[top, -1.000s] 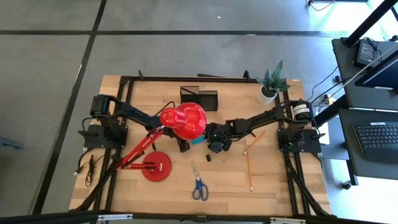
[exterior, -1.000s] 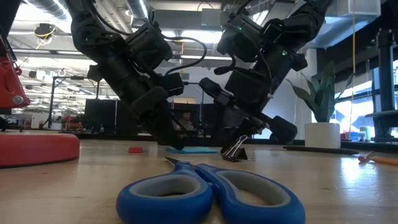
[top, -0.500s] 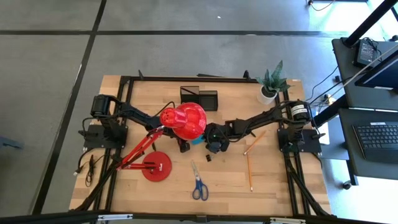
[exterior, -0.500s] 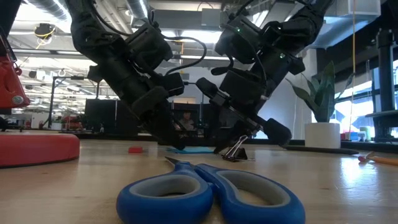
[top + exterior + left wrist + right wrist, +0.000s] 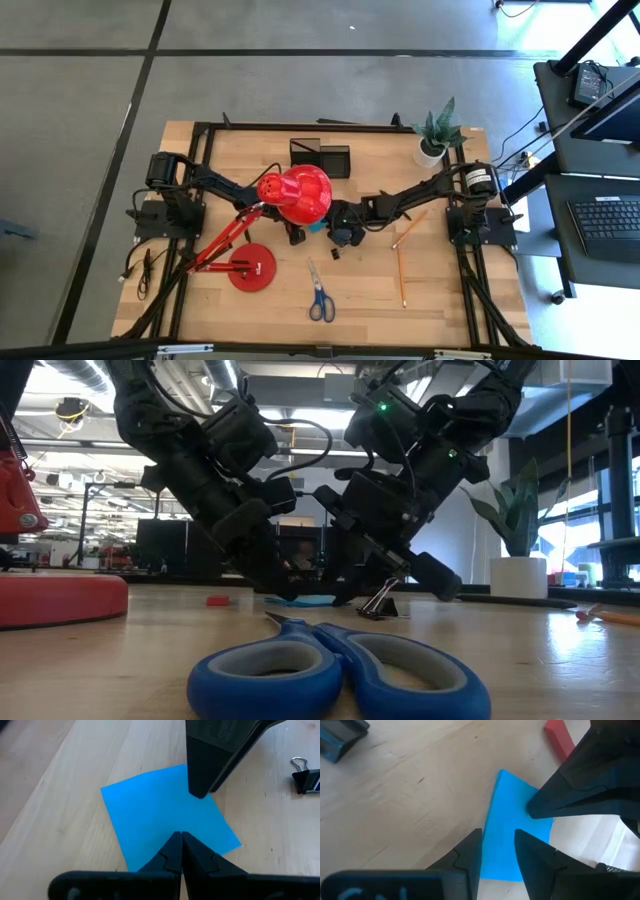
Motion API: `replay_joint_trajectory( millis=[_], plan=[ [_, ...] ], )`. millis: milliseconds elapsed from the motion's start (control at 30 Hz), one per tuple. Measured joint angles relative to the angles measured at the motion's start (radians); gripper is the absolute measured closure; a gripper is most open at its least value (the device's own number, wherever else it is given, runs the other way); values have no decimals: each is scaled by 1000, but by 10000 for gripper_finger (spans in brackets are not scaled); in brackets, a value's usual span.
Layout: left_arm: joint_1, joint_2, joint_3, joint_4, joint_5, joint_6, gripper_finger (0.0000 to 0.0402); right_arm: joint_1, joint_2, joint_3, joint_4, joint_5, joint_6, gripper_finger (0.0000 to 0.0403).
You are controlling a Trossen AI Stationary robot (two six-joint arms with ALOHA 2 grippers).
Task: Pick and place office supplies into organizer
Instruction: Put the sticky notes into the desk organizer
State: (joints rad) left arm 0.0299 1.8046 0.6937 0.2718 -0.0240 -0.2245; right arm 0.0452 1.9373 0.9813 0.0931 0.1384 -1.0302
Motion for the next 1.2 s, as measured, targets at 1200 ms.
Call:
replay_joint_trajectory(
  millis=[1200],
  plan=[
    [0, 1, 1, 2, 25, -1, 399, 51, 72, 7, 124, 2, 57, 283]
  ],
)
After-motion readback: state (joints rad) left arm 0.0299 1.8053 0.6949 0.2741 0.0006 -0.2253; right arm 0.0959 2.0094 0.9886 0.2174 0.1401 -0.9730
